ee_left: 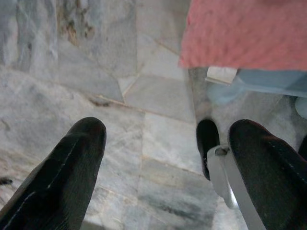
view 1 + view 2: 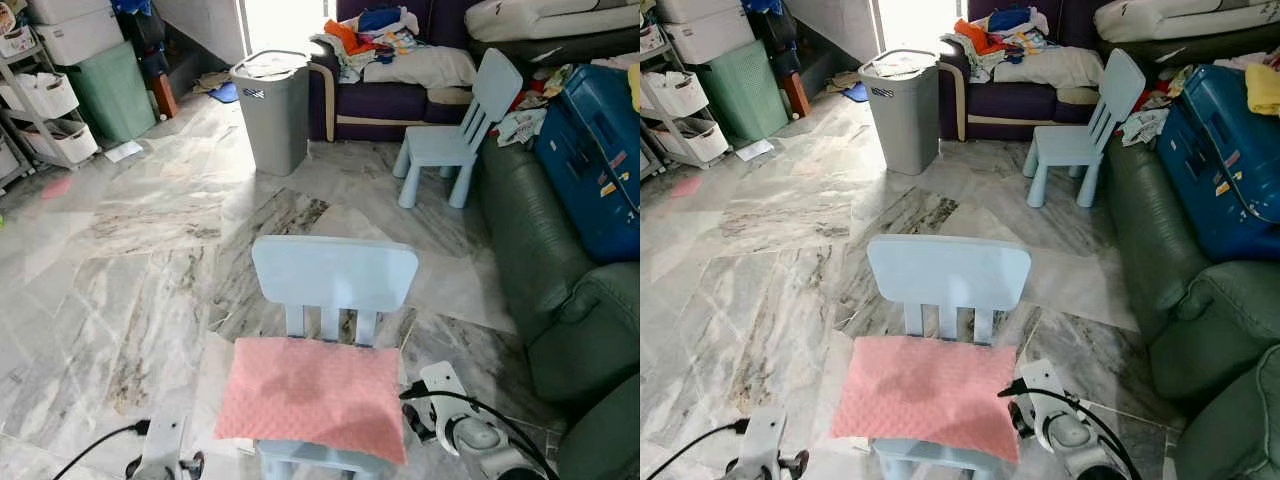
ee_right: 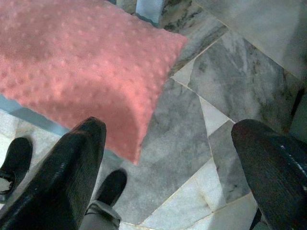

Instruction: Move the pillow to the sofa

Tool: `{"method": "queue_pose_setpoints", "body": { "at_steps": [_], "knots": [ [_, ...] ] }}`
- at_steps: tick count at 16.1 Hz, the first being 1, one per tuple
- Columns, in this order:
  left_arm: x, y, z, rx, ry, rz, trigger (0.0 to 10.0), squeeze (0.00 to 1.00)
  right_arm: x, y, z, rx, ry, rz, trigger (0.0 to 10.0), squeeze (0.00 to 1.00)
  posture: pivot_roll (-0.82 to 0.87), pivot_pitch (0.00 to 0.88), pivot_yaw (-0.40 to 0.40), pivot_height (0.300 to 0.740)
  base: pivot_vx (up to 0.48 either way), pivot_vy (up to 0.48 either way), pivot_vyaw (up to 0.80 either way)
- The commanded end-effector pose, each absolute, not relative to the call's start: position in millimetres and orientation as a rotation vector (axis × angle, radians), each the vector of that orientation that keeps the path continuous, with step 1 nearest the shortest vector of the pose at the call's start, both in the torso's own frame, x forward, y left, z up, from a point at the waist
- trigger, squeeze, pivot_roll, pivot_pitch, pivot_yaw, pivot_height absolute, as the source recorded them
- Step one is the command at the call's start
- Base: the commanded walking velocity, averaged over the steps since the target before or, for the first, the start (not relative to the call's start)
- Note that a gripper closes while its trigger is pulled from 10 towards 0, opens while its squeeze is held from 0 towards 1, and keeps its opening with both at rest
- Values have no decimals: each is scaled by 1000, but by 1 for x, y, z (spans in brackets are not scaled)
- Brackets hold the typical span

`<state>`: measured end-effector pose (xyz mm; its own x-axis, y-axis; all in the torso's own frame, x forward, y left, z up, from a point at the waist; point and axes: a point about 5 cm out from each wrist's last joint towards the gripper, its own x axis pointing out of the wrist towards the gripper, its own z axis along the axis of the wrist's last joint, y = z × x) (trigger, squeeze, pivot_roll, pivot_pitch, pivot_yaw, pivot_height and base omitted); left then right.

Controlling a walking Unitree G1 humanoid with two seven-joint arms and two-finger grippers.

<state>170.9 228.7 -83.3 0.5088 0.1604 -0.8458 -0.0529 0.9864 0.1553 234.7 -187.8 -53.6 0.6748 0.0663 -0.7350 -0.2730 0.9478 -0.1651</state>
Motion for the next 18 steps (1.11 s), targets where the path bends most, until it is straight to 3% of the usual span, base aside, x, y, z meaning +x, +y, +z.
{"method": "queue_pose_setpoints", "body": {
  "at_steps": [1, 8, 14, 18],
  "knots": [
    [164, 234, -85, 116, 1044, 156, 10000, 0, 233, -191, -54, -261, 802, 183, 10000, 0, -27, 0, -7, 740, 0, 0, 0],
    [132, 239, -95, 90, 1100, 168, 10000, 0, 242, -199, -46, -248, 754, 122, 10000, 0, -12, 61, -38, 740, 0, 0, 0],
    [152, 233, -88, 28, 988, 121, 10000, 0, 226, -194, -59, -230, 827, 130, 10000, 0, 5, 122, -34, 740, 0, 0, 0],
    [183, 227, -73, 121, 844, 56, 10000, 0, 212, -187, -68, -198, 893, 164, 10000, 0, -1, 142, -31, 740, 0, 0, 0]
  ]
}}
